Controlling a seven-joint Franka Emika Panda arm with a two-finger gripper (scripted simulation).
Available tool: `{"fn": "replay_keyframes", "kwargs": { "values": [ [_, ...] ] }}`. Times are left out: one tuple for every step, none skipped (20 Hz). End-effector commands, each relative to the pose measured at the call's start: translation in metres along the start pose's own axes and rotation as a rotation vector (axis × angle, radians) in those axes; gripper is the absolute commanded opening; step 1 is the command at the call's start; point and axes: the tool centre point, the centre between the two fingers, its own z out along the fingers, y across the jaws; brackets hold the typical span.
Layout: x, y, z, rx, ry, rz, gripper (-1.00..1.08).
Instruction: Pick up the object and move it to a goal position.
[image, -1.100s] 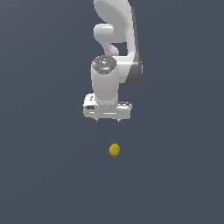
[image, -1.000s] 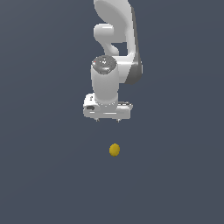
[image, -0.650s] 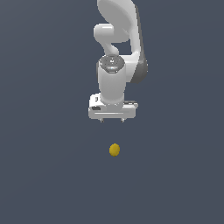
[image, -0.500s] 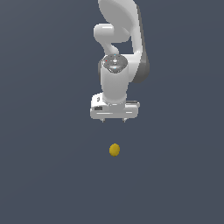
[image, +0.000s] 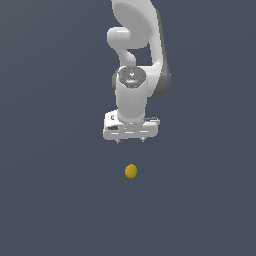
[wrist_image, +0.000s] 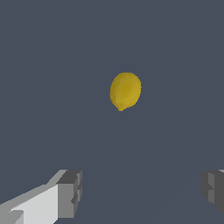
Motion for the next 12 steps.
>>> {"fn": "replay_keyframes", "kwargs": {
  "values": [
    [0.006,0.0,0.004,-0.001,0.0,-0.033,1.0],
    [0.009,0.0,0.006,-0.002,0.0,-0.049,1.0],
    [0.012,0.0,0.009,-0.002,0.0,-0.067,1.0],
    [0.016,0.0,0.011,-0.003,0.0,-0.086,1.0],
    [0.02,0.0,0.014,-0.003,0.001,-0.107,1.0],
    [0.024,0.0,0.017,-0.004,0.001,-0.129,1.0],
    [0.028,0.0,0.021,-0.004,0.001,-0.153,1.0],
    [0.033,0.001,0.024,-0.005,0.001,-0.178,1.0],
    [0.037,0.001,0.028,-0.005,0.002,-0.204,1.0],
    [0.042,0.001,0.033,-0.005,0.002,-0.232,1.0],
    [0.047,0.001,0.037,-0.005,0.003,-0.26,1.0],
    [0.051,0.001,0.041,-0.005,0.003,-0.286,1.0]
  ]
}}
